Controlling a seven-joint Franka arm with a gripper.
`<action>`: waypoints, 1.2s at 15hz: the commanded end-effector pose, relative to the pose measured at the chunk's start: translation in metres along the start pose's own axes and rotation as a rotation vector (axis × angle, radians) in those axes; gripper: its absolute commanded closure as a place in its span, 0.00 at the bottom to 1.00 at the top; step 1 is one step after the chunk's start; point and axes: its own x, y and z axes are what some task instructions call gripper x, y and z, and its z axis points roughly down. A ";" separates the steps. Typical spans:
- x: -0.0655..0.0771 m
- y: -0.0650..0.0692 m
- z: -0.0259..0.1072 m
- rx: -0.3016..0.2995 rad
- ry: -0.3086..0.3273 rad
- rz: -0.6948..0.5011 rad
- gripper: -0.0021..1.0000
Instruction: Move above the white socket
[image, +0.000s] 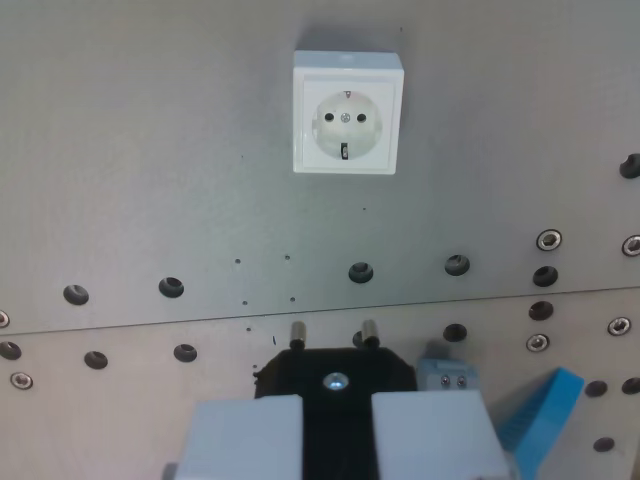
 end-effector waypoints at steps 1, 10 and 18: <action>0.000 0.001 0.009 -0.006 0.047 0.005 1.00; -0.002 0.004 0.038 -0.013 0.091 0.011 1.00; -0.003 0.008 0.074 -0.021 0.092 0.009 1.00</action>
